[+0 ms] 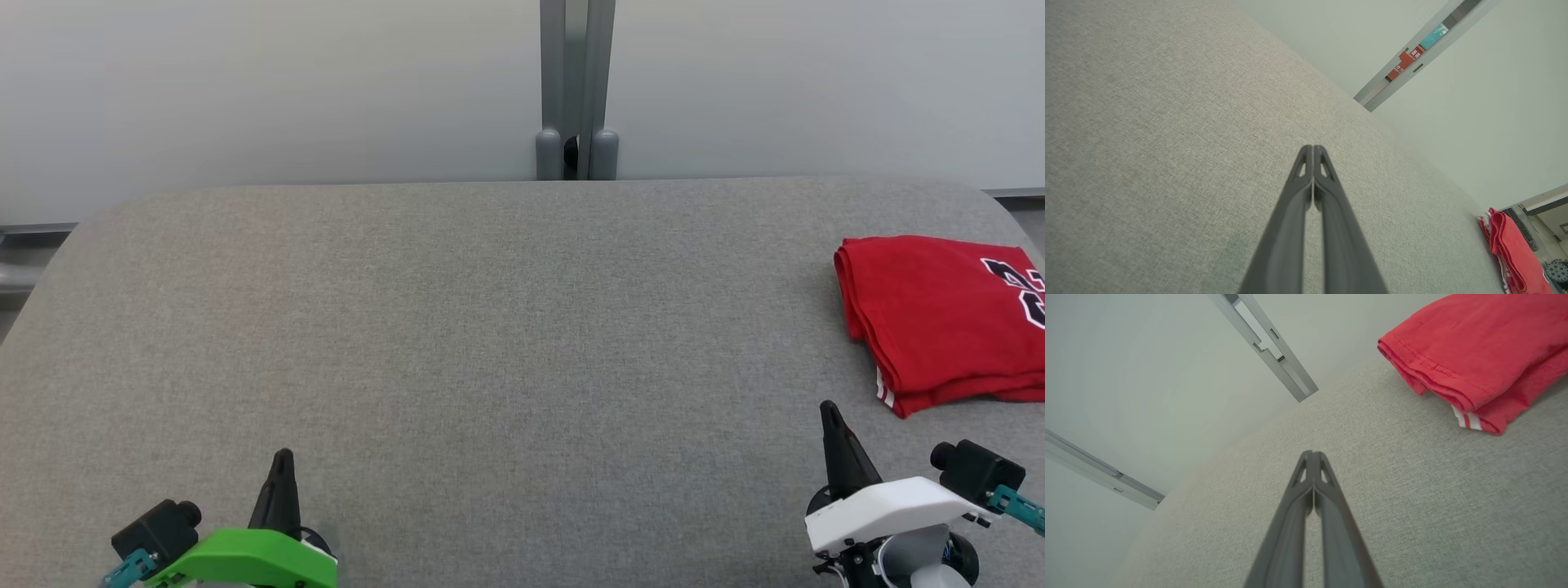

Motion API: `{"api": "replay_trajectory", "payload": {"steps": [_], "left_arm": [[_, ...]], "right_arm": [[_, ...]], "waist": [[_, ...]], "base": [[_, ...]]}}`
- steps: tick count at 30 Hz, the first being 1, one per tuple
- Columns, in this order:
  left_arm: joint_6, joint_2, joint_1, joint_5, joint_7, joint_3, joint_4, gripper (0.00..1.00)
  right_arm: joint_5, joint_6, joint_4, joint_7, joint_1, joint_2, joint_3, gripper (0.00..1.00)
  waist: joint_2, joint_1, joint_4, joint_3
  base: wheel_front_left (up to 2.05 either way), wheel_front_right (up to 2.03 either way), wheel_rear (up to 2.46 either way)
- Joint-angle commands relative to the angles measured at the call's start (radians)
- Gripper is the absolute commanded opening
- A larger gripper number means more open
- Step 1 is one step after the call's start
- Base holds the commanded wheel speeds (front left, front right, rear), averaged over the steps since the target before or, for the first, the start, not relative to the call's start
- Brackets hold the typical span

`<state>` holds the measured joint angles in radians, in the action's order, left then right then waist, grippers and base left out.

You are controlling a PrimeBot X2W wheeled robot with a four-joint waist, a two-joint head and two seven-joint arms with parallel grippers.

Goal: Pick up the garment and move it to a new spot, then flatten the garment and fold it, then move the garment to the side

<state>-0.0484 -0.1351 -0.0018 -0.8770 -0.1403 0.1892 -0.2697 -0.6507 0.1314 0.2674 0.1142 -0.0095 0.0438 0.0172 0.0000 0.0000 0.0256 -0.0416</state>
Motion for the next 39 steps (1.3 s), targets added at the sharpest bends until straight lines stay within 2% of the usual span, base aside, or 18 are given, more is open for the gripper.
{"api": "replay_trajectory", "payload": {"steps": [1, 39], "left_arm": [[0.010, 0.002, -0.037, -0.030, 0.010, -0.019, 0.014, 0.00], [0.096, 0.042, -0.077, -0.379, 0.132, -0.161, 0.022, 0.00]], "right_arm": [[-0.040, 0.000, -0.018, -0.008, -0.032, 0.004, 0.007, 0.00], [-0.496, 0.000, -0.023, -0.118, -0.070, 0.007, 0.052, 0.00]], "waist": [[0.0000, 0.0000, 0.000, 0.001], [0.0000, 0.0000, -0.010, 0.018]], "base": [[0.00, 0.00, 0.00], [0.00, 0.00, 0.00]]}}
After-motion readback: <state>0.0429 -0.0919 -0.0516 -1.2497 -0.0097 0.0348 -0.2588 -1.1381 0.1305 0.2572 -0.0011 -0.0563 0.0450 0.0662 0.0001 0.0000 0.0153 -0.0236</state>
